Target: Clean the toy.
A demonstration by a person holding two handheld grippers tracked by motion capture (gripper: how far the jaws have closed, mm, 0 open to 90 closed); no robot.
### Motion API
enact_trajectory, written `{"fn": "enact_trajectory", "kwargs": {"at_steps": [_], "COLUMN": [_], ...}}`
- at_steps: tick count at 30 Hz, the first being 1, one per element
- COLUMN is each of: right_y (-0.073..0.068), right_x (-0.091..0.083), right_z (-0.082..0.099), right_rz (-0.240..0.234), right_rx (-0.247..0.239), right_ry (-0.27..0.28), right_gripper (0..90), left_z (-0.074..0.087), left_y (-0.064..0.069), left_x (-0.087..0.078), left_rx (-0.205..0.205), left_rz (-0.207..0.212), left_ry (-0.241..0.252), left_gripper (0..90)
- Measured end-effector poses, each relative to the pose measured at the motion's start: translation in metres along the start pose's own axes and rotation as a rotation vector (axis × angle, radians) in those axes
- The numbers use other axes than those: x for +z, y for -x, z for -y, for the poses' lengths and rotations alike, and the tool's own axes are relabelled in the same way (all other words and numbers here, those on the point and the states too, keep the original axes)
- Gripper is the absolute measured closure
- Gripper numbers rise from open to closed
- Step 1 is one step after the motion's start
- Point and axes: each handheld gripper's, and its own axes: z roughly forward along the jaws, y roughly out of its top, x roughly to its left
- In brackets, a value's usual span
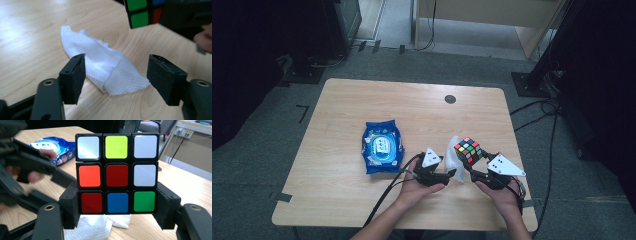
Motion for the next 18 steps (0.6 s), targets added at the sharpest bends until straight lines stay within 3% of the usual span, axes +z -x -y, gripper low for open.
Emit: {"fn": "enact_trajectory", "kwargs": {"at_steps": [6, 8, 9, 13, 18], "right_y": [-0.002, -0.002, -0.002, -0.001, -0.002], "right_x": [0.004, 0.004, 0.005, 0.005, 0.006], "right_z": [0.001, 0.001, 0.002, 0.004, 0.005], "right_rz": [-0.007, -0.007, -0.005, 0.002, 0.006], "right_rx": [-0.001, 0.0, 0.0, 0.006, 0.003], "right_ry": [-0.01, -0.012, -0.013, -0.023, -0.031], "right_gripper": [35.0, 35.0, 35.0, 35.0, 35.0], "left_z": [-0.005, -0.004, -0.004, -0.004, 0.004], "left_y": [0.011, 0.013, 0.013, 0.006, -0.008], "left_x": [0.026, 0.03, 0.033, 0.03, 0.01], "left_rx": [0.071, 0.082, 0.089, 0.074, 0.064], "left_rz": [-0.098, -0.113, -0.145, -0.136, -0.149], "left_ry": [-0.109, -0.127, -0.171, -0.194, -0.206], "left_gripper": [47.5, 57.2, 67.3, 89.3, 90.0]}}
